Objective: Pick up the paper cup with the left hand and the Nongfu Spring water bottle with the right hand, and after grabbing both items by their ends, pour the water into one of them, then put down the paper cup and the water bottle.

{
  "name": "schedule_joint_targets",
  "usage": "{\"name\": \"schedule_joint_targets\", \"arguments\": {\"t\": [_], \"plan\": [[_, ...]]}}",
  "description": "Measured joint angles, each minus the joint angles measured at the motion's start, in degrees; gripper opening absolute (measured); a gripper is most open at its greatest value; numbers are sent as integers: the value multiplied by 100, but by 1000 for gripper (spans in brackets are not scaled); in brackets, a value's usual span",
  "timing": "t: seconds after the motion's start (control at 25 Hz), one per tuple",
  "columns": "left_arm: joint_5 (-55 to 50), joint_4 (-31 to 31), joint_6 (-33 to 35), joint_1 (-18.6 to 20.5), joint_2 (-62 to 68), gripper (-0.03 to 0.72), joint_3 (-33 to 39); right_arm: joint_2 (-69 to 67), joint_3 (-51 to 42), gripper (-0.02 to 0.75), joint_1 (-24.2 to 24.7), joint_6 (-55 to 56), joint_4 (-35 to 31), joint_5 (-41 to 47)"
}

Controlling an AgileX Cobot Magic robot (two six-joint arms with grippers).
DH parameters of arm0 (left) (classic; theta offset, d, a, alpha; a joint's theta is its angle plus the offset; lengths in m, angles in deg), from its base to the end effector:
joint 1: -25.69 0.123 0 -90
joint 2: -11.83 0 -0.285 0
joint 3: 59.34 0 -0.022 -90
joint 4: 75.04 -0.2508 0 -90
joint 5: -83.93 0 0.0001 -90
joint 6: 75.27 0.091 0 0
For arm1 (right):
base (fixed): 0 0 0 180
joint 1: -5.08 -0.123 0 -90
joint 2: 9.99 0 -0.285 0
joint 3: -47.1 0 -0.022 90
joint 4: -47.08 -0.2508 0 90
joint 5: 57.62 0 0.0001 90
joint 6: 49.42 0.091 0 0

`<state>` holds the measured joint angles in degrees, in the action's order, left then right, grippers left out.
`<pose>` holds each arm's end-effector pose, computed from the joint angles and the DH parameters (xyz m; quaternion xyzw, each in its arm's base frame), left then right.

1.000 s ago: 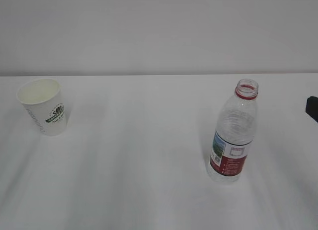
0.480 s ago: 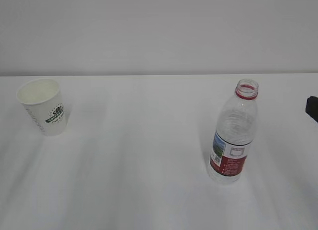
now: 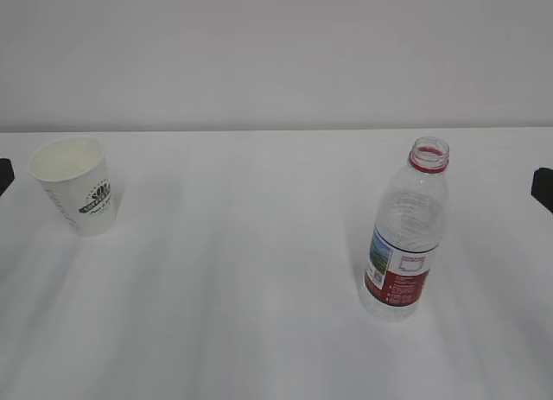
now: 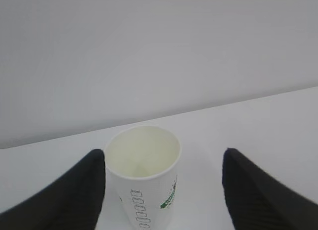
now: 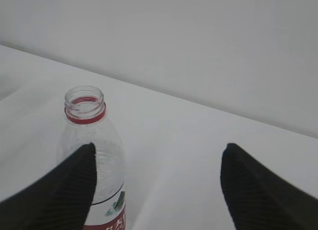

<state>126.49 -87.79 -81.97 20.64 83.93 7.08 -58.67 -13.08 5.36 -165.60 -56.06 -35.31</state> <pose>0.1825 -0.0297 0.2103 0.1004 0.7398 -0.0691 0.6616 0.1386 0.0331 0.2570 -0.1947 0.7555 0.0819 0.6202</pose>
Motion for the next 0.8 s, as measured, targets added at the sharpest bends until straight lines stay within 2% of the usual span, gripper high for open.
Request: {"name": "schedule_joint_targets", "arguments": {"t": [0.28,0.8], "plan": [[113,21,176,0,281,538,0,0,0,587,0,0,0,0],[1154,23,239,0,1226,537,0,0,0,587,0,0,0,0]]}}
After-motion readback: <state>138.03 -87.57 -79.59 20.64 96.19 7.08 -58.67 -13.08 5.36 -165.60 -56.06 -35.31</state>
